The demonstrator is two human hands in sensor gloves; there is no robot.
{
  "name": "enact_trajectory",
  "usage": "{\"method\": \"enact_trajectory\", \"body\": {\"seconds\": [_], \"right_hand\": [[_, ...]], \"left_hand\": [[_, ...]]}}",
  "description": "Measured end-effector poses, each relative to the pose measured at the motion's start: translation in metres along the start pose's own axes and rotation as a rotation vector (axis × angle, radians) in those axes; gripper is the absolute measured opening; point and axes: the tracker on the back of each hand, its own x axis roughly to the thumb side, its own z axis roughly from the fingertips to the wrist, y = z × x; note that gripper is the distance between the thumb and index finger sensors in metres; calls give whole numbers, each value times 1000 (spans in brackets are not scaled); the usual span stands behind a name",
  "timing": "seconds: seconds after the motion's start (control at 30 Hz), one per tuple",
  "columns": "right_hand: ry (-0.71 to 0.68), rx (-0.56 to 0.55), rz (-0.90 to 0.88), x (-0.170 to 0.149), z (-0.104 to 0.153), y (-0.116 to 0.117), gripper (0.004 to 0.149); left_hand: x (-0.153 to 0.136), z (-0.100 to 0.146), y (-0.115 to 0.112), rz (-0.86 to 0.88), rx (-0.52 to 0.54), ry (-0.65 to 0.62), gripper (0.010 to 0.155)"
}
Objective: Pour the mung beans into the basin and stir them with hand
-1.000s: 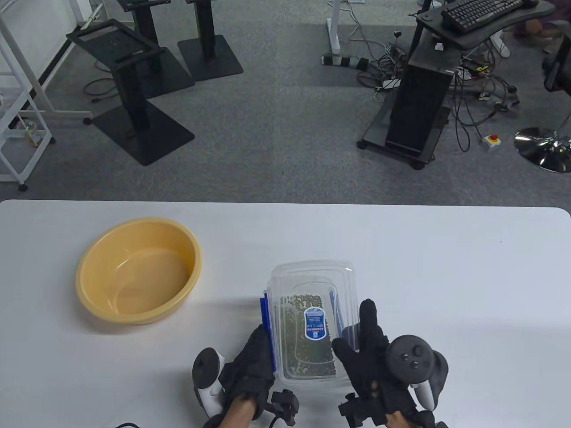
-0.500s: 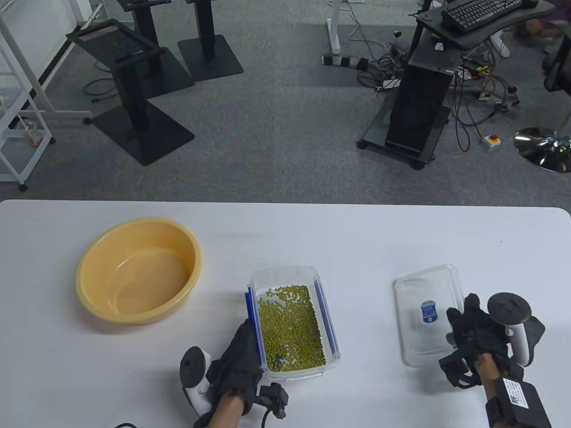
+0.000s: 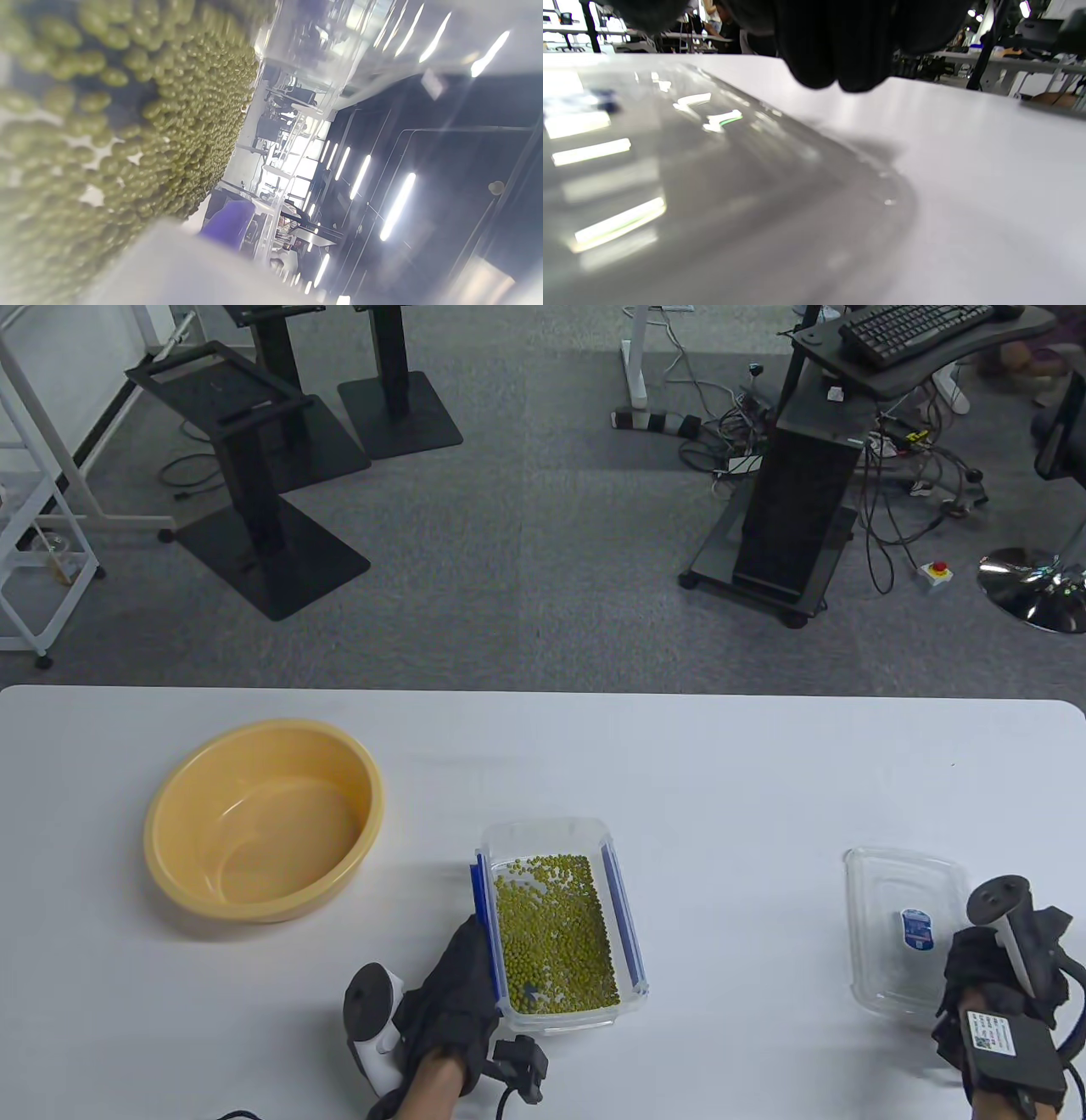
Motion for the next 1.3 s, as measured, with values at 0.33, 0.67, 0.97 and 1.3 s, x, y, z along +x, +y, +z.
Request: {"method": "enact_trajectory", "body": {"seconds": [0.33,0.67,0.97,1.3], "right_hand": [[-502,313,-210,106,101,-10,82],[-858,1304,-823,151,212,53,83],[-897,1354,-928,158,244,66,106],[-871,1400,-1066,147,221,45,109]], "left_hand": [[0,1,0,7,3,10,65],[-3,-1,-3,-17,-22,20,65],[3,2,-14,-93,-121,-24,64],[15,2,-15,-309,-213,-97,67]]}}
